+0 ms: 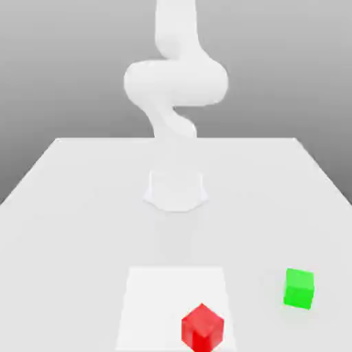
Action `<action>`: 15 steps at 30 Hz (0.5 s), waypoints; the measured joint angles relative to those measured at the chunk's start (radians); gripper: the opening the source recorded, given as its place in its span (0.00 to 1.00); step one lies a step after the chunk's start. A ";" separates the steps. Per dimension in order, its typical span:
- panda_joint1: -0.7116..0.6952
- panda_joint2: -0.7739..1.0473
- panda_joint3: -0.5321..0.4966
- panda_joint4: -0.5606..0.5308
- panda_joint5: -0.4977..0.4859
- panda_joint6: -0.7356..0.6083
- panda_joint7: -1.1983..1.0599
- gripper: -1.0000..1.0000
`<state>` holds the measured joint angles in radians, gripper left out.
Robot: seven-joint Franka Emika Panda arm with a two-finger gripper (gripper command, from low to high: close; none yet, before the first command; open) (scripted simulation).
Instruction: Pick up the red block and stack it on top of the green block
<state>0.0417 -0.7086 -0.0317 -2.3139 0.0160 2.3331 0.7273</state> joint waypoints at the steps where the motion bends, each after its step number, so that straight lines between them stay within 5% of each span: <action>1: 0.018 0.039 -0.013 -0.006 0.008 0.014 -0.032 0.50; 15: 0.167 0.553 -0.107 -0.082 0.120 0.194 -0.455 0.50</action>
<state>0.2084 -0.1561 -0.1382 -2.3955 0.1360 2.5271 0.2719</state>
